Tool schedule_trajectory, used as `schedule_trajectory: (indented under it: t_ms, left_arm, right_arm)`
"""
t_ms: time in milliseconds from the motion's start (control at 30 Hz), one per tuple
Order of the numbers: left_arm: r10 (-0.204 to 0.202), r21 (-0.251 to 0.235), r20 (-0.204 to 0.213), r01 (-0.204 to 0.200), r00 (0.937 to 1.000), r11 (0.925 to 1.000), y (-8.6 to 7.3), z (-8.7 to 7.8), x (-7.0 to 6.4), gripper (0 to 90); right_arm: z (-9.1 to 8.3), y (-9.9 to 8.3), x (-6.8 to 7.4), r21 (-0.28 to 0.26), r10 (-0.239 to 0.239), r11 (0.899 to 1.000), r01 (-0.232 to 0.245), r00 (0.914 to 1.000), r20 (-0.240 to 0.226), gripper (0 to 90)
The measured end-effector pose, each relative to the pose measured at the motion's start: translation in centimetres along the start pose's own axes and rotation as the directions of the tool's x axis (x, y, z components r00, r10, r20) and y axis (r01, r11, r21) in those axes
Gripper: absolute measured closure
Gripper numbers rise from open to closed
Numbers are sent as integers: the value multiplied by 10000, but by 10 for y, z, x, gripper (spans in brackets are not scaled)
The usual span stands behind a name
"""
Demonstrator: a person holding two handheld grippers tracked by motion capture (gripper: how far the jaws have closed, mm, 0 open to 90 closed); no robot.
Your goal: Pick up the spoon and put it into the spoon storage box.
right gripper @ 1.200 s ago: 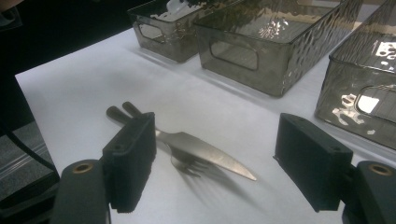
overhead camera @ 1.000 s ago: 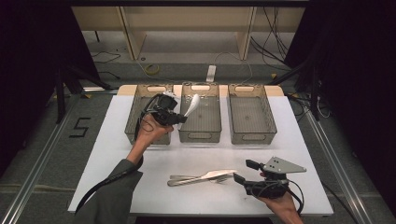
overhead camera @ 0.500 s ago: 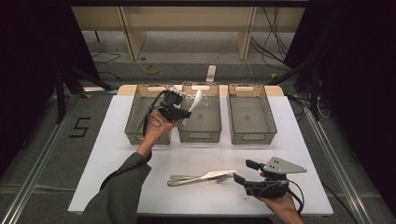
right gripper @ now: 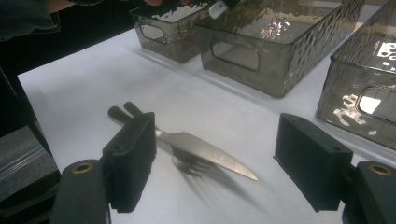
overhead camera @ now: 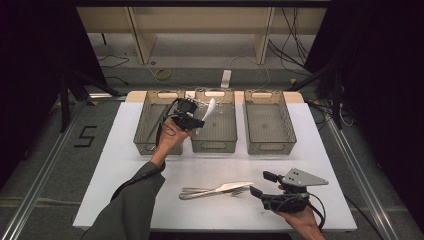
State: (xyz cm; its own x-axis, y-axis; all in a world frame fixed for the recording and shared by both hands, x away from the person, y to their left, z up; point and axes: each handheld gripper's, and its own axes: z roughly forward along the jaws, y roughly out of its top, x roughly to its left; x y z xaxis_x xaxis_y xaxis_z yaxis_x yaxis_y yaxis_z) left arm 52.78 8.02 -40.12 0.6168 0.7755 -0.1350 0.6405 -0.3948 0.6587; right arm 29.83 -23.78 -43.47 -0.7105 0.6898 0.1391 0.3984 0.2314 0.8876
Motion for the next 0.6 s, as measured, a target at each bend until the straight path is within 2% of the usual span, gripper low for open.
schedule_trajectory:
  t_ms: [433,600]
  left_arm:
    - [94,568,-175,-83,9998,9984,1,12,1,846]
    - [-121,468,-302,135,9995,9988,0,14,2,834]
  right_arm:
    - [0,0,0,-2,-4,10000,4,10000,-4,300]
    - [0,0,0,1,3,10000,-3,10000,-12,300]
